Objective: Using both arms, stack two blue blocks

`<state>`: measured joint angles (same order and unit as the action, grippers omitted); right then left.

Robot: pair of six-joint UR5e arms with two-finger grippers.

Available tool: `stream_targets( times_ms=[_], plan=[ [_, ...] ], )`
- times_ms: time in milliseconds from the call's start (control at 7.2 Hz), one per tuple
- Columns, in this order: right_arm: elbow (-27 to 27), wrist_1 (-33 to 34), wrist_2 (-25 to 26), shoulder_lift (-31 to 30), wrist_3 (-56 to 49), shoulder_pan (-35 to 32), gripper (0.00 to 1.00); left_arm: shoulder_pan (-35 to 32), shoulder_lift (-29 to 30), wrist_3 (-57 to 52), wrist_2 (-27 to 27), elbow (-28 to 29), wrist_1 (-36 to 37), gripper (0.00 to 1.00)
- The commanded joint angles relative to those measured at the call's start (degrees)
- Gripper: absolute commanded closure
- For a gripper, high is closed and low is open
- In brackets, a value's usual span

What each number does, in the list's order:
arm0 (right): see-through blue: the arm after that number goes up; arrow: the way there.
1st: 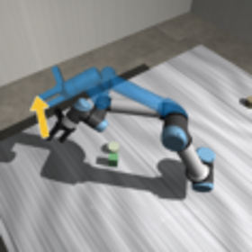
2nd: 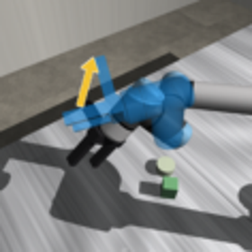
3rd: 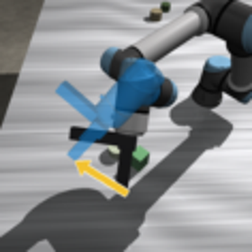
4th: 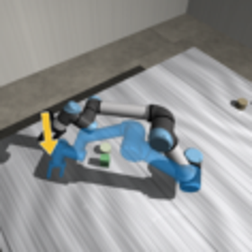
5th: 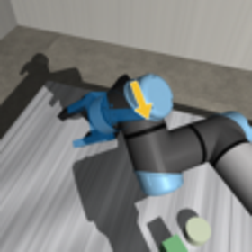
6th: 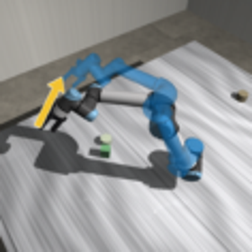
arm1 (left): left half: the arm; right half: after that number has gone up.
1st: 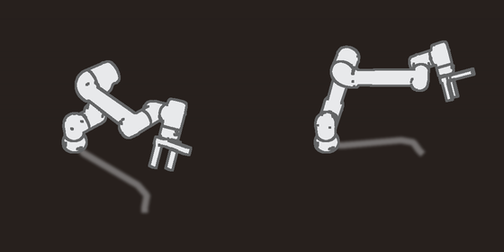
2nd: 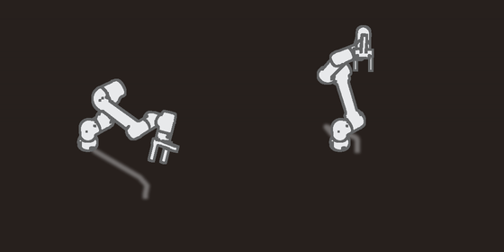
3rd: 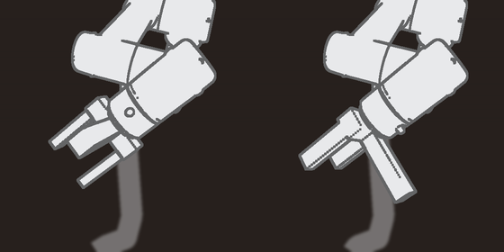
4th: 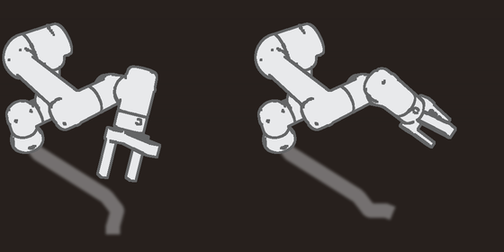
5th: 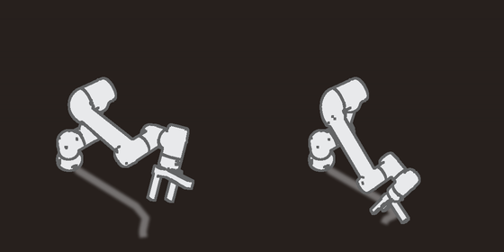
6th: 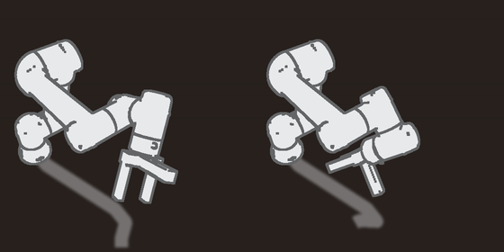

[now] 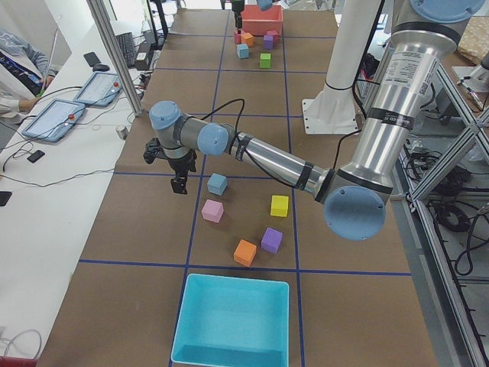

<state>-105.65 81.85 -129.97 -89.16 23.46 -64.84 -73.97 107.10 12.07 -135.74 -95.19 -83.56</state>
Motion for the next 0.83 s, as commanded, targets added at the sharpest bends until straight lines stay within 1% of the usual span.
stream_targets(
  times_ms=[0, 139, 278, 417, 694],
  plan=[
    [2.5, -0.2, 2.3, 0.3, 0.5, 2.4, 0.01, 4.2, 0.0, 6.6, 0.2, 0.2, -3.4, 0.00],
    [2.8, -0.2, 3.5, 0.8, 0.4, 3.0, 0.02, 6.3, -0.1, 10.6, 0.4, 0.4, -6.6, 0.00],
    [3.2, -0.2, 4.7, 1.1, 0.4, 4.1, 0.03, 8.1, 0.0, 13.0, 0.6, 1.8, -9.1, 0.00],
    [4.2, -0.3, 4.8, 2.0, 0.5, 4.4, 0.03, 9.3, 0.1, 14.6, 0.6, 3.6, -12.1, 0.00],
    [6.5, -4.4, 4.9, 2.0, 1.5, 4.9, 0.03, 12.3, 0.2, 19.5, 0.7, 5.4, -17.5, 0.00]
  ],
)
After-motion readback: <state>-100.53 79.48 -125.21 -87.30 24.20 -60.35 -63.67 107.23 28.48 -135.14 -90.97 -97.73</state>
